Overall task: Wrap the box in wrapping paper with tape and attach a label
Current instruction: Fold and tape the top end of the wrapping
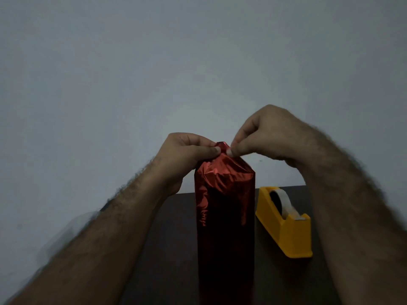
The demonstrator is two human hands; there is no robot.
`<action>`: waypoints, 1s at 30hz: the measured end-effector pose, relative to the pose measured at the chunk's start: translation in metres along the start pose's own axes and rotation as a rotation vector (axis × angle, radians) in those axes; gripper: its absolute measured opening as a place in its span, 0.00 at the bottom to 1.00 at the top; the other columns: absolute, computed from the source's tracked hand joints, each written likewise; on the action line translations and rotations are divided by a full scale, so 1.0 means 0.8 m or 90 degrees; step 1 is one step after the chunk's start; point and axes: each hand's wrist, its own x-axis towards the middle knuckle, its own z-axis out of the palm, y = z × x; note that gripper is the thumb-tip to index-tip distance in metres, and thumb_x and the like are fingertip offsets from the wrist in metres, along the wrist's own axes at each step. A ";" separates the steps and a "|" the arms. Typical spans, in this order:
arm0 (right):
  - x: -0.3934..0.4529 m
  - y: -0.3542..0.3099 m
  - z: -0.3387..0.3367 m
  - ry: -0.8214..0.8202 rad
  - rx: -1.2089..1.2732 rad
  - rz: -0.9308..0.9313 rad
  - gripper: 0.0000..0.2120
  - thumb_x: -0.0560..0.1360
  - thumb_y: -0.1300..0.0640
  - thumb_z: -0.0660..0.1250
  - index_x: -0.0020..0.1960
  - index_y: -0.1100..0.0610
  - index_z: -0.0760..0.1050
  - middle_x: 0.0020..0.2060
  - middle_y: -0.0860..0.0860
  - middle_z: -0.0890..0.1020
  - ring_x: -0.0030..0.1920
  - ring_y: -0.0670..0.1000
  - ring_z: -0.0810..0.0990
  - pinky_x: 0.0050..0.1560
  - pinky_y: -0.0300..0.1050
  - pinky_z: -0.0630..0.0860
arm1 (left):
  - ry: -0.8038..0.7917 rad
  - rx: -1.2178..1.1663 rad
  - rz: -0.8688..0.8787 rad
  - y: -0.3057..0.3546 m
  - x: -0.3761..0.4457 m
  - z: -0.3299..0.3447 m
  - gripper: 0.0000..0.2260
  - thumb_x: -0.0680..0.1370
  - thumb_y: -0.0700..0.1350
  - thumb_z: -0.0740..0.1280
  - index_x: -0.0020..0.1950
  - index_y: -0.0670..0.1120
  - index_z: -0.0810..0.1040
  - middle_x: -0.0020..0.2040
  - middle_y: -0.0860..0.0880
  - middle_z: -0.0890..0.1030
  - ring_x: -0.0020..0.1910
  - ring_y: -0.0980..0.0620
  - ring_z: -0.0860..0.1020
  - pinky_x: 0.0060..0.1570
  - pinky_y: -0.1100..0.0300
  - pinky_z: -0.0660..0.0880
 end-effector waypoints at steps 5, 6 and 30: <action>-0.002 -0.008 0.003 0.001 -0.020 0.009 0.12 0.65 0.51 0.86 0.45 0.49 0.88 0.41 0.49 0.87 0.43 0.51 0.85 0.34 0.42 0.78 | -0.014 -0.006 0.014 0.000 -0.003 0.002 0.03 0.75 0.33 0.75 0.47 0.37 0.87 0.45 0.34 0.86 0.40 0.43 0.83 0.44 0.53 0.80; -0.001 -0.008 0.005 0.009 -0.035 0.012 0.15 0.65 0.51 0.86 0.49 0.48 0.87 0.44 0.48 0.87 0.40 0.49 0.85 0.31 0.41 0.76 | -0.019 -0.010 0.014 -0.001 -0.003 0.002 0.04 0.75 0.33 0.74 0.48 0.37 0.87 0.45 0.35 0.87 0.41 0.43 0.84 0.45 0.53 0.80; 0.000 -0.011 0.014 0.053 -0.120 0.058 0.26 0.65 0.55 0.86 0.59 0.46 0.79 0.50 0.49 0.83 0.43 0.52 0.81 0.38 0.43 0.77 | -0.040 -0.010 0.035 -0.010 0.003 0.000 0.10 0.79 0.36 0.73 0.60 0.43 0.85 0.37 0.44 0.83 0.36 0.53 0.80 0.38 0.64 0.76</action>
